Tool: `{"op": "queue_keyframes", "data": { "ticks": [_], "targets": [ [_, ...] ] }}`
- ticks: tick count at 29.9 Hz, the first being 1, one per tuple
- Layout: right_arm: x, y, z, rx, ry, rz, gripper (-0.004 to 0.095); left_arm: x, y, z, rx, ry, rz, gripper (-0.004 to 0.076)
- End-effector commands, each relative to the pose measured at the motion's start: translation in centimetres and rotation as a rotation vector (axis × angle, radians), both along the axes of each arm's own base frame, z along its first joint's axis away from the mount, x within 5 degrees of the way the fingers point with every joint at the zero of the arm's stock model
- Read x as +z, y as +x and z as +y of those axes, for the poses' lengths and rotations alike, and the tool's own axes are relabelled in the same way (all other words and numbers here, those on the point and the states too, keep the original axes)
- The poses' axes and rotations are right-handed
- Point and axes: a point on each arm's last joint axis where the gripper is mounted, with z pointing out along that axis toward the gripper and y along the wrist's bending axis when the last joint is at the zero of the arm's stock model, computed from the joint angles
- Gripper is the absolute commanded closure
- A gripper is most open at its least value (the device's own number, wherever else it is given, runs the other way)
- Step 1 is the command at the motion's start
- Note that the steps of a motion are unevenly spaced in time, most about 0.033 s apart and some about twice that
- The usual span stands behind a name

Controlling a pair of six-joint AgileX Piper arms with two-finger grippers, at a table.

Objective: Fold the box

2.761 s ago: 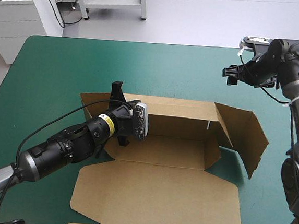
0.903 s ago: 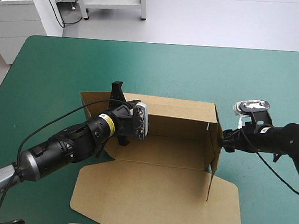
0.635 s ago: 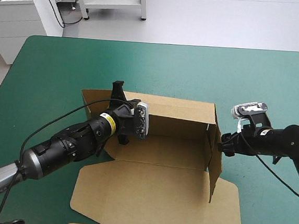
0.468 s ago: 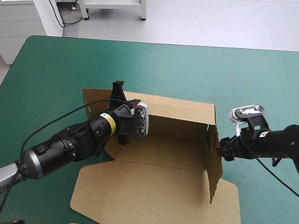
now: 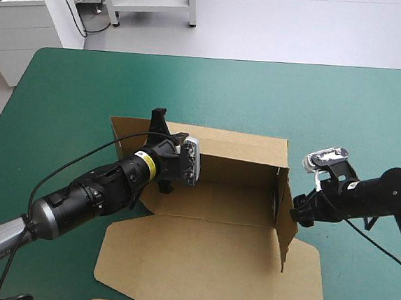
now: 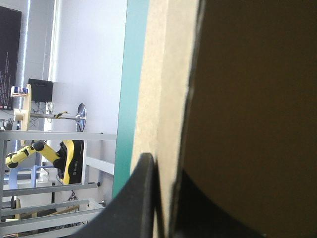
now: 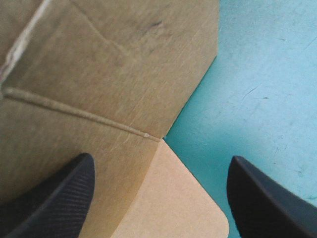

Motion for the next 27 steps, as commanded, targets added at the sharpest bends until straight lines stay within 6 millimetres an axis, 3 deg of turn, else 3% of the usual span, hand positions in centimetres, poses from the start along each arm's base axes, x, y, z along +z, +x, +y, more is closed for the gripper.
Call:
{"op": "queue_keyframes", "data": {
  "ticks": [1, 8, 19, 27],
  "targets": [
    [1.7, -1.1, 0.4, 0.028, 0.072, -0.027, 0.0226, -0.9, -0.1, -0.3, 0.041, -0.036, 0.084, 0.0732],
    [2.4, -1.6, 1.4, 0.110, 0.173, -0.059, 0.0230, -0.9, -0.1, -0.4, 0.039, -0.038, 0.083, 0.0732],
    [2.8, -0.4, 1.2, 0.043, 0.177, -0.170, 0.0230, -0.9, -0.1, -0.3, 0.040, -0.037, 0.083, 0.0732],
    [3.6, -1.2, 2.5, 0.159, 0.320, -0.159, 0.0230, -0.9, -0.1, -0.3, 0.040, -0.037, 0.083, 0.0732]
  ]
}}
